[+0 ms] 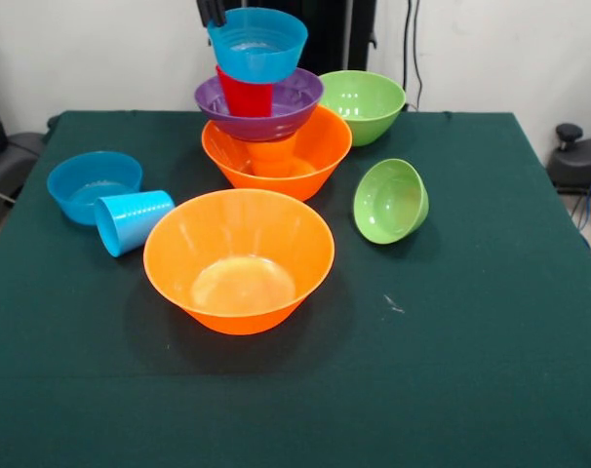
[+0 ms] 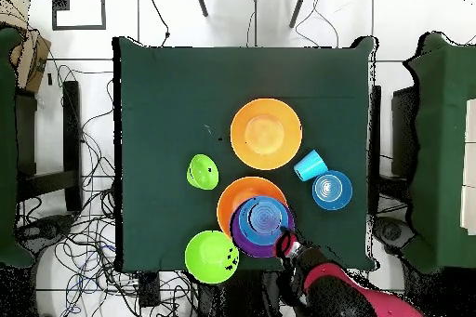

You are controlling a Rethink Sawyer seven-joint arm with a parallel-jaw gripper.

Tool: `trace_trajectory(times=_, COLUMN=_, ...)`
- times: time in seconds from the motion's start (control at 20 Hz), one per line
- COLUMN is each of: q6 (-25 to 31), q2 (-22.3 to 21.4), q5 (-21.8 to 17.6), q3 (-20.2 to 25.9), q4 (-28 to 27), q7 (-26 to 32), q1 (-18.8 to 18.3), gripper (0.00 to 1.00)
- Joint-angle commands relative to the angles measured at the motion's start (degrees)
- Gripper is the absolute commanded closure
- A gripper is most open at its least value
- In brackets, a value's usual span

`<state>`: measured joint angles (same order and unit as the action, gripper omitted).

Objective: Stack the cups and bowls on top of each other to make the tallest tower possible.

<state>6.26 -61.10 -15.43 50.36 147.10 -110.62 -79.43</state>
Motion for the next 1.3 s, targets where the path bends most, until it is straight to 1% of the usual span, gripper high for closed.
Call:
trace_trajectory(times=0.05, q6=-4.1, q2=0.6, q5=-2.8, q3=-1.5, q4=2.8, q7=-5.9, q1=2.3, gripper=1.0)
trace_trajectory(times=0.7, q6=-4.9, q2=0.0, q5=-2.2, q3=0.4, q4=4.9, q7=-5.6, q1=-0.3, gripper=1.0)
trace_trajectory(times=1.1, q6=-4.6, q2=0.6, q5=-2.3, q3=1.2, q4=5.1, q7=-4.8, q1=-2.1, gripper=1.0)
trace_trajectory(times=1.25, q6=-4.7, q2=1.4, q5=-3.2, q3=0.3, q4=4.7, q7=-4.3, q1=-2.2, gripper=1.0)
trace_trajectory(times=1.3, q6=-4.5, q2=1.1, q5=-2.8, q3=1.0, q4=4.8, q7=-4.3, q1=-2.6, gripper=1.0)
